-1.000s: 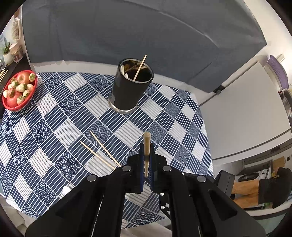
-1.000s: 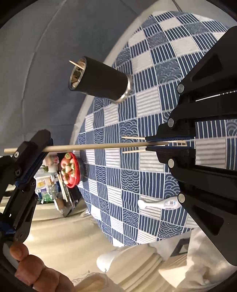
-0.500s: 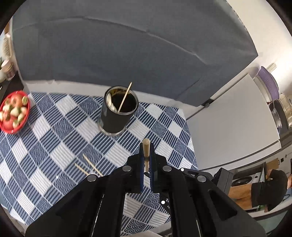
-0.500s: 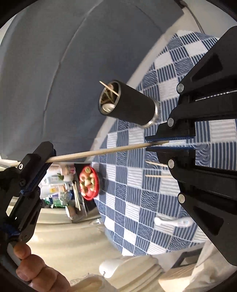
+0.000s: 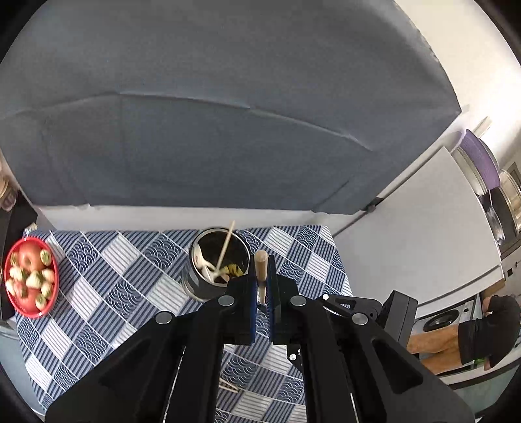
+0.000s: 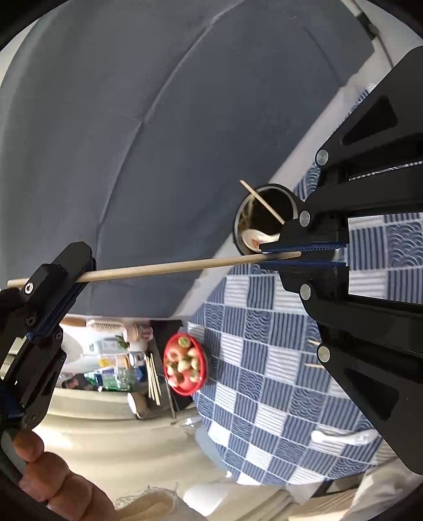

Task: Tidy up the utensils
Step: 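Lower the chopstick into the black cup and open right tool, then move both tools back over the table toward the labeled white spoon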

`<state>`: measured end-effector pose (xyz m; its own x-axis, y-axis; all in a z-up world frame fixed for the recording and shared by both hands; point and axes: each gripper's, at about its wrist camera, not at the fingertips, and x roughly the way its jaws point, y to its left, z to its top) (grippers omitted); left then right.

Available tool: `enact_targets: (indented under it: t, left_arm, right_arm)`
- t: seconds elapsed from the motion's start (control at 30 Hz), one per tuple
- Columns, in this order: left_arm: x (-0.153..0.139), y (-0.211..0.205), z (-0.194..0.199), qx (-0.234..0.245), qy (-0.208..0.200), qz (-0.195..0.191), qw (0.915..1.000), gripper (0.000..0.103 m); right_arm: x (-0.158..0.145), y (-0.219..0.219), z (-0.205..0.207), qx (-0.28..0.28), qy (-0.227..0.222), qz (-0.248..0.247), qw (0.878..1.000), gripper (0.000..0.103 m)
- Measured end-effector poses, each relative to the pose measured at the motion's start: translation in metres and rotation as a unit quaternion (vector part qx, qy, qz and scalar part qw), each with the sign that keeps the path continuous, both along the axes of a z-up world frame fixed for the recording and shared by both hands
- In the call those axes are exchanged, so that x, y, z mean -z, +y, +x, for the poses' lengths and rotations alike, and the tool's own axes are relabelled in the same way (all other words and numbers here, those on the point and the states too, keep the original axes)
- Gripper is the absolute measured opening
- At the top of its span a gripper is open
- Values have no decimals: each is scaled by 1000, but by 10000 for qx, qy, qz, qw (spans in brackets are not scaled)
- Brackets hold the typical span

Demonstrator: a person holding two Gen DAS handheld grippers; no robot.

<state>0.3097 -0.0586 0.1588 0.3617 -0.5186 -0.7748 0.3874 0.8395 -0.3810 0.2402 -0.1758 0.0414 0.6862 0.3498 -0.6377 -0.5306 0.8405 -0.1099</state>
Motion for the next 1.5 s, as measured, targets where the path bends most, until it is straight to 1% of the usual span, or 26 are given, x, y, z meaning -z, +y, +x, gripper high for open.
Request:
enact_targets:
  t: [0.2, 0.3, 0.37, 0.5, 0.73, 0.8, 0.93, 1.0, 1.07, 1.1, 1.13, 1.17, 1.2, 1.23, 1.27, 1.33, 1.4, 1.5]
  left_arm:
    - [11, -3, 28, 34, 73, 73, 9999, 5]
    - [20, -9, 38, 123, 72, 137, 9998, 5]
    - [24, -11, 42, 122, -15, 255, 9996, 5]
    - [36, -14, 53, 177, -12, 444, 9989, 5]
    - [68, -5, 72, 138, 372, 309, 9987, 5]
    - [74, -5, 74, 134, 428, 313, 9985, 5]
    - [80, -3, 74, 152, 513, 276, 9982, 5]
    - [81, -2, 73, 164, 509, 265, 9982, 6]
    - [78, 1, 71, 63, 405, 252, 9988, 27]
    - [76, 4, 70, 22, 347, 169, 9993, 45]
    - [73, 8, 68, -24, 292, 81, 9995, 55]
    - [68, 13, 65, -93, 200, 5, 9998, 58]
    - [66, 17, 63, -123, 149, -5, 9998, 64]
    - [63, 20, 61, -145, 103, -28, 9998, 75]
    - [60, 26, 56, -179, 42, -80, 9998, 79]
    - [56, 35, 48, -270, -130, -33, 9995, 87]
    - [55, 43, 39, -356, -285, 32, 9990, 95]
    - [57, 54, 31, -436, -317, -9, 9985, 96]
  right_arm:
    - [12, -4, 31, 21, 115, 237, 9997, 5]
    - [21, -5, 43, 93, 206, 219, 9995, 6]
    - [26, -4, 49, 85, 236, 232, 9994, 5]
    - [41, -2, 66, 67, 430, 300, 9986, 5]
    - [64, 1, 78, 112, 643, 162, 9977, 6]
    - [70, 2, 79, 106, 704, 142, 9974, 6]
    - [75, 2, 78, 152, 680, 89, 9975, 6]
    - [75, 1, 75, 271, 546, 71, 9981, 8]
    - [73, -2, 73, 371, 485, 82, 9981, 12]
    - [70, -4, 70, 436, 409, 85, 9982, 26]
    - [67, -7, 67, 504, 329, 80, 9982, 52]
    - [64, -9, 63, 591, 207, 86, 9980, 70]
    - [59, -13, 58, 641, 135, 132, 9978, 72]
    - [57, -16, 56, 670, 139, 158, 9975, 76]
    - [54, -20, 53, 724, 135, 166, 9971, 85]
    - [50, -25, 44, 833, 17, 141, 9964, 87]
    - [49, -30, 37, 937, 38, 107, 9955, 89]
    - [51, -35, 27, 1121, -32, -2, 9937, 92]
